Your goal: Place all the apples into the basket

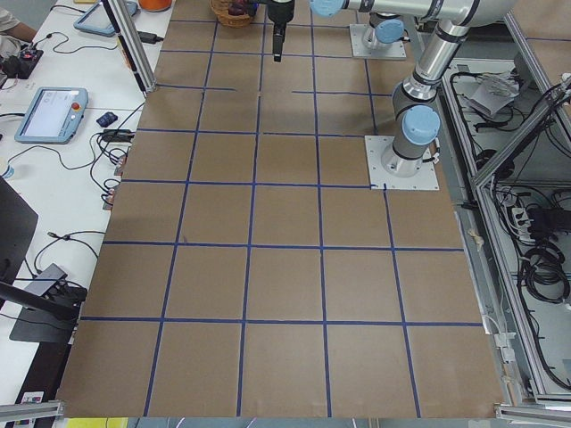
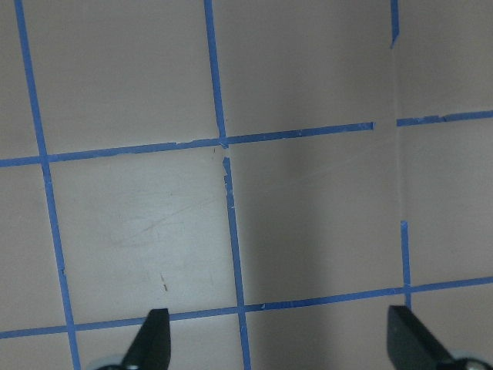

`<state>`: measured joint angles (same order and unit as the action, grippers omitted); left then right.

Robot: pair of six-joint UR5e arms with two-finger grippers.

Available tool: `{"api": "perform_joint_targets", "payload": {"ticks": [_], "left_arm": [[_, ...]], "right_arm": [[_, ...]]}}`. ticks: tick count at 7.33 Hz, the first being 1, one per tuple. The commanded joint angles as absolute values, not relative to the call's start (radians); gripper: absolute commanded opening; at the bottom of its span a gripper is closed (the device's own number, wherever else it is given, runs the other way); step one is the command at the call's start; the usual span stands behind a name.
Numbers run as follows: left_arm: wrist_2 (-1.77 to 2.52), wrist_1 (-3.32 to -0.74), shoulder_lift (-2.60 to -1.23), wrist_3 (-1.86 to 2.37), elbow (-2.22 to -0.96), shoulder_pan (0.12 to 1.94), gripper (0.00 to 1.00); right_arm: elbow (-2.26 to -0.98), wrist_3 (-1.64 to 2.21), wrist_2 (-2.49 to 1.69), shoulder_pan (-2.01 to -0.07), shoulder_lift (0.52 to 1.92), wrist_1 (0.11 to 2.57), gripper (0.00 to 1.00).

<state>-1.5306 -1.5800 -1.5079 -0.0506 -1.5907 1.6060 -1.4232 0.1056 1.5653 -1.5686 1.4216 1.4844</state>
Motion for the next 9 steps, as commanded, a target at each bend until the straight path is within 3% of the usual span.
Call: {"api": "perform_joint_targets", "payload": {"ticks": [1, 9], "left_arm": [[-1.529, -1.580, -1.508, -0.051, -1.591, 1.606, 1.00], [-1.531, -1.580, -1.508, -0.051, -1.591, 1.606, 1.00]], "right_arm": [[-1.529, 0.101, 1.574, -1.599, 1.518, 1.483, 1.00], [-1.483, 0.095, 1.526, -1.554, 1.542, 1.404, 1.00]]}}
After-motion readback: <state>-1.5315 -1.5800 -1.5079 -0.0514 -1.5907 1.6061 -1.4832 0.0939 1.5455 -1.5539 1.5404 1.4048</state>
